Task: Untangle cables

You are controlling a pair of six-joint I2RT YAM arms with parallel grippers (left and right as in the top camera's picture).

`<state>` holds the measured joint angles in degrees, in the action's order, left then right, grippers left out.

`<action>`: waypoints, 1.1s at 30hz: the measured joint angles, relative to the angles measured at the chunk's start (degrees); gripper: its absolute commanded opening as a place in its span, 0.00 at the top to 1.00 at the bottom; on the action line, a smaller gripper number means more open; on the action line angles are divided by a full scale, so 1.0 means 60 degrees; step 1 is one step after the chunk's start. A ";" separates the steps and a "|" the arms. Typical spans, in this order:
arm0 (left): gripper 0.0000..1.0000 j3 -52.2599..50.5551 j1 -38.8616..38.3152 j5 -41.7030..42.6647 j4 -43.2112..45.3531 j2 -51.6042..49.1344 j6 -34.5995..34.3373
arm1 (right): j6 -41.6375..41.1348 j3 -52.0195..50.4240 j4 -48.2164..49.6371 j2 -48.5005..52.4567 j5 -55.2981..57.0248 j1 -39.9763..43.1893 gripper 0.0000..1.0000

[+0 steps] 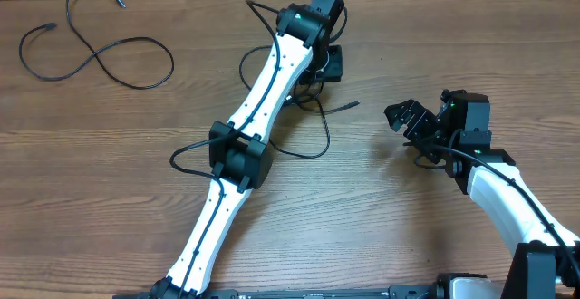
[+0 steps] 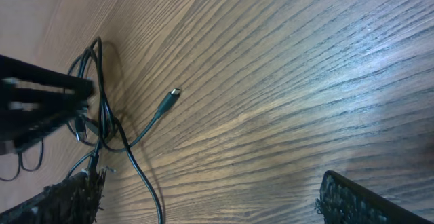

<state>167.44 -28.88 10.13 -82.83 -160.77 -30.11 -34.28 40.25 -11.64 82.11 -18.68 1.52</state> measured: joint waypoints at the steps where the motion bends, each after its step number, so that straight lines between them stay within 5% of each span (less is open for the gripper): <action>1: 0.55 0.0000 0.0000 0.0015 0.0004 -0.0098 0.0000 | 0.0007 0.0000 0.0000 0.0000 0.0000 0.0000 0.00; 5: 0.62 0.0000 -0.0004 0.0066 0.0044 -0.0364 -0.0011 | 0.0004 0.0000 -0.0033 0.0000 0.0000 0.0000 0.00; 10: 0.96 0.0000 -0.0007 0.0069 0.0339 -0.0503 -0.0044 | 0.0000 0.0000 -0.0168 0.0000 0.0000 0.0000 0.00; 23: 0.96 0.0772 -0.0124 0.0783 0.0459 -0.0568 -0.0178 | 0.0004 0.0000 -0.0251 0.0000 -0.0186 -0.0004 0.00; 33: 0.96 0.1625 -0.0127 0.1614 0.0386 0.1800 0.0448 | 0.0004 0.0000 0.0058 0.0000 -0.1253 0.0000 0.00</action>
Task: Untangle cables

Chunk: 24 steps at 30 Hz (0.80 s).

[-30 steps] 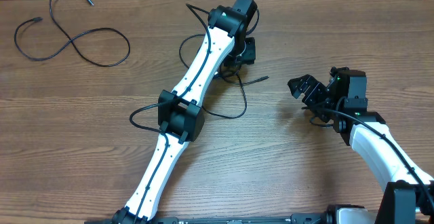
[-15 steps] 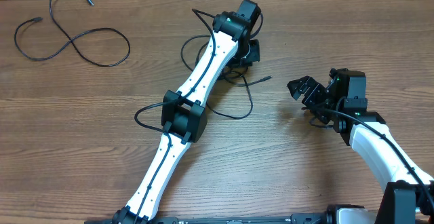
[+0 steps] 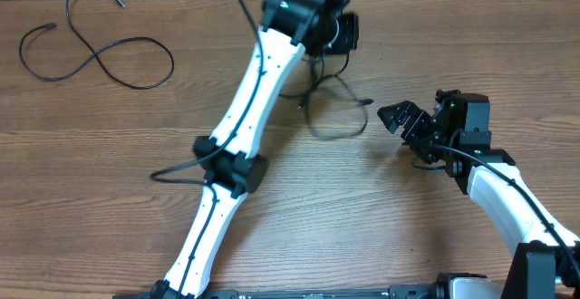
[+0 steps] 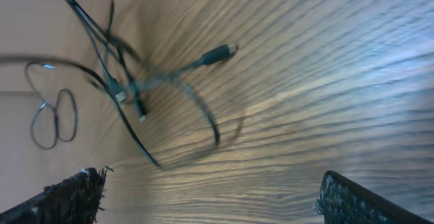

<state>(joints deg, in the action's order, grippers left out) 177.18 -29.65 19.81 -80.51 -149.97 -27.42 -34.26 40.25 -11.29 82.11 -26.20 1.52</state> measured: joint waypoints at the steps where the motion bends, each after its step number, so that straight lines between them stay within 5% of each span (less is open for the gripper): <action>1: 0.96 0.0044 0.0000 0.0135 0.0004 0.0346 0.0102 | -0.0004 0.0000 0.0040 0.0000 -0.0091 0.0000 0.00; 12: 0.96 0.0182 -0.0004 0.0940 0.0168 0.3071 0.0936 | -0.0408 0.0000 0.1126 -0.0015 -0.1377 0.0000 0.00; 24: 0.96 0.0211 -0.0004 0.1060 0.0211 0.3585 0.2430 | -0.1115 0.0000 0.2448 -0.0051 -0.4368 0.0004 0.00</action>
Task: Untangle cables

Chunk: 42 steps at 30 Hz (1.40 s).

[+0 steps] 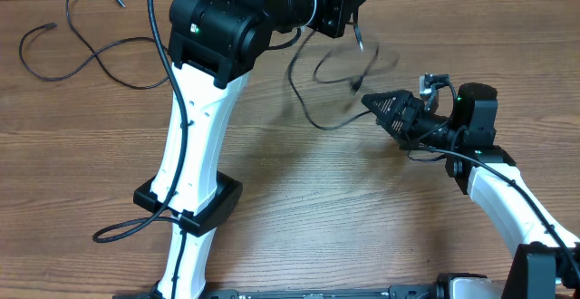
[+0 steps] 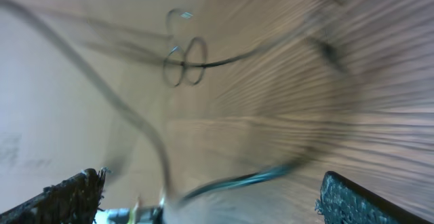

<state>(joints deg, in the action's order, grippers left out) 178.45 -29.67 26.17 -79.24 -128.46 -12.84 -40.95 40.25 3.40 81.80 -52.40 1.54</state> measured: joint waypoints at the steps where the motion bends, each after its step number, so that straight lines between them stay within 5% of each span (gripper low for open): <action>1: 0.96 0.0000 0.0000 0.0000 -0.0022 0.0000 0.0138 | 0.0004 0.0000 0.0120 0.0000 -0.0200 0.0000 0.00; 15: 0.96 0.0000 -0.0273 0.0000 0.0058 0.0000 0.0648 | -0.1989 0.0004 0.1140 -0.0004 -0.0790 0.0007 0.00; 32: 0.96 0.0000 0.0466 -0.0816 0.3512 0.0703 -0.1020 | -0.1137 0.0004 -0.1086 -0.0004 0.1064 0.0007 0.00; 42: 0.96 0.0000 0.0641 -0.2033 0.4743 0.1628 -0.0568 | -0.1027 0.0004 -0.1457 -0.0004 0.2036 0.0004 0.00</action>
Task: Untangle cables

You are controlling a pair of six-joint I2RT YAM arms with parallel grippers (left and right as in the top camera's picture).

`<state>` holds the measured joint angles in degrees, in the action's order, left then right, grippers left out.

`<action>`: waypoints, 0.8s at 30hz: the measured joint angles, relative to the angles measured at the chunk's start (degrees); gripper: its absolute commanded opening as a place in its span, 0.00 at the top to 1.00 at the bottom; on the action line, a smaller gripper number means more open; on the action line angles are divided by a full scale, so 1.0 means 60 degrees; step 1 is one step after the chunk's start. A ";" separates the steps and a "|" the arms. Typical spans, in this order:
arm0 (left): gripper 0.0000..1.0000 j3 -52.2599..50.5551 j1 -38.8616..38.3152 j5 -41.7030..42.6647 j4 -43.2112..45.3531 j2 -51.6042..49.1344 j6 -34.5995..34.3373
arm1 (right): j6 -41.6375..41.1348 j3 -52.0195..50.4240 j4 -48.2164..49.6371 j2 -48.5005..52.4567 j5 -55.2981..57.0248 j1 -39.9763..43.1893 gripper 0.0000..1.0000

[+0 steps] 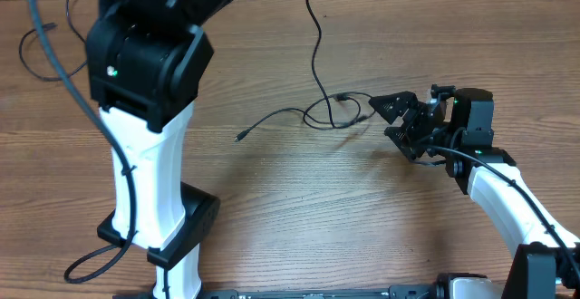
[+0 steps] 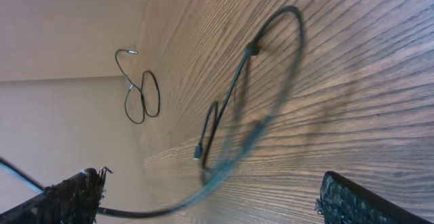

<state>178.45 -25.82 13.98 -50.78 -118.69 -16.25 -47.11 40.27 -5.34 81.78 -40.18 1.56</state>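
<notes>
A thin black cable comes down from beyond the top edge of the overhead view. It ends in a loose loop on the wood, and one plug end lies to the left. My right gripper is open just right of that loop. In the right wrist view the loop lies ahead of the open gripper, and a blurred stretch of cable runs toward the left finger. The raised left arm fills the left side. Its gripper is out of view.
A second black cable lies at the far left back, partly hidden behind the left arm, and shows small in the distance in the right wrist view. The wooden table has its back edge near the top.
The left arm has risen closer to the camera and its gripper has left the overhead view. The swinging cable now hangs straight, with its loop on the table. My right gripper is still open near it.
The left gripper was first down on the tangle at the table's middle back. It then held the cable bundle further back, then well above the table with the cable swinging. Now one long cable hangs from above and the right gripper stays open beside it.
</notes>
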 measured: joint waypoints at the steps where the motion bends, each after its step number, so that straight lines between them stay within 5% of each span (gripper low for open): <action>1: 0.96 0.0000 0.0000 -0.0146 0.0036 0.0047 0.0029 | 0.0007 0.0000 -0.0011 0.0000 0.0018 0.0000 0.00; 13: 0.96 0.0000 0.0011 -0.0739 0.0528 0.0168 0.0171 | -0.0036 0.0000 0.0248 0.0004 0.1242 -0.1785 0.00; 20: 0.96 0.0000 0.0011 -0.0809 0.0415 0.0222 0.0346 | -0.2419 0.0000 0.0499 0.0390 0.3300 -0.2747 0.01; 22: 0.96 0.0000 0.0011 -0.0809 0.0277 0.0266 0.0397 | -0.3206 0.0000 0.0834 0.0809 0.3661 -0.2874 0.08; 24: 0.96 0.0000 0.0011 -0.0809 0.0124 0.0302 0.0455 | -0.3993 0.0007 0.1446 0.1333 0.3963 -0.2965 0.31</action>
<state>178.45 -25.76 9.13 -50.04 -116.88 -13.52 -71.07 40.32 3.33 89.78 -16.40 -16.23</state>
